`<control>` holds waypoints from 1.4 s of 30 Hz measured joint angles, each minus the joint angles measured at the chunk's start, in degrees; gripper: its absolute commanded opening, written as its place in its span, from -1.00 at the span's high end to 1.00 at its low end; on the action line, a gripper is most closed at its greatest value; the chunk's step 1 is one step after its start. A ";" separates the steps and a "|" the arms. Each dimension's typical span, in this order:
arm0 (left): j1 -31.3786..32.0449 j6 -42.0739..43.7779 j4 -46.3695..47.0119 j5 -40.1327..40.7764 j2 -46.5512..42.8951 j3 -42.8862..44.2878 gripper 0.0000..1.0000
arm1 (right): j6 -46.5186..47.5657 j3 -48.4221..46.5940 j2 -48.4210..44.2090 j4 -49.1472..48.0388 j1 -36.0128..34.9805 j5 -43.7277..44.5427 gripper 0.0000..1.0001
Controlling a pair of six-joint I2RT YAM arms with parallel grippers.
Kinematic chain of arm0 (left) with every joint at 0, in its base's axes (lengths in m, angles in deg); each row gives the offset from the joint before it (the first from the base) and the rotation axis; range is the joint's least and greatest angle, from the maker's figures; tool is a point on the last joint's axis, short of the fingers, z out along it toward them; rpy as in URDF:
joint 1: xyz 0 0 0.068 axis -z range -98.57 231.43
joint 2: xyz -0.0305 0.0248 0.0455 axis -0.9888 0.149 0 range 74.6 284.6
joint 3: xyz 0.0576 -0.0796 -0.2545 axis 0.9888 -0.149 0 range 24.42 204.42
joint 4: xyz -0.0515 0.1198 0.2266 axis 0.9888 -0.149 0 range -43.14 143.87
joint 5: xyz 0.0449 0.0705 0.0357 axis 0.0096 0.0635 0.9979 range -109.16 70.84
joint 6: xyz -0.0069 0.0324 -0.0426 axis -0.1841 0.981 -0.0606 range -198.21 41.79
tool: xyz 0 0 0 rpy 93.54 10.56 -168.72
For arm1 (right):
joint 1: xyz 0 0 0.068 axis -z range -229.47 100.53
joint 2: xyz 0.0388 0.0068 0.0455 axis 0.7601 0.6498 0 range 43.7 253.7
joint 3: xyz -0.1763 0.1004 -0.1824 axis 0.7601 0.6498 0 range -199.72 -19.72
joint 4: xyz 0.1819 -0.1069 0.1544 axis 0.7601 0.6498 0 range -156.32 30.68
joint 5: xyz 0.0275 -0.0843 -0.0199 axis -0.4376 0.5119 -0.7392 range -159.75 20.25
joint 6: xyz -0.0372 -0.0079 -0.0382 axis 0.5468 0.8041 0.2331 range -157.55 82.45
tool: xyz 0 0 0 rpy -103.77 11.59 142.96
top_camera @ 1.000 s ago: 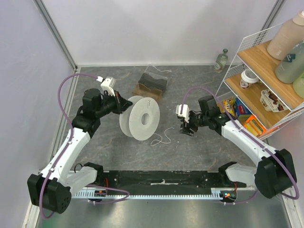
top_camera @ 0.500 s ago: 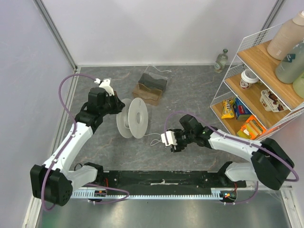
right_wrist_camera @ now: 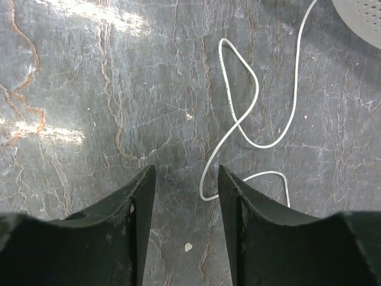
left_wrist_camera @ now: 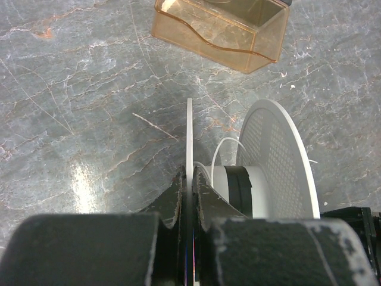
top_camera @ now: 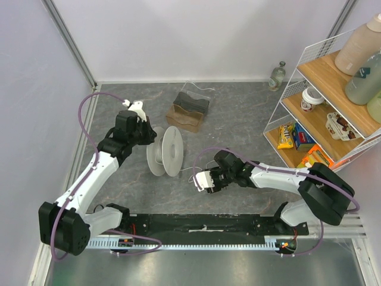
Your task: Wrap the cables
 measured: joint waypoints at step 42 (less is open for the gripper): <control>7.76 14.62 -6.45 -2.45 -17.49 -8.20 -0.27 | -3.02 -3.98 -0.68 1.05 -3.98 5.05 1.00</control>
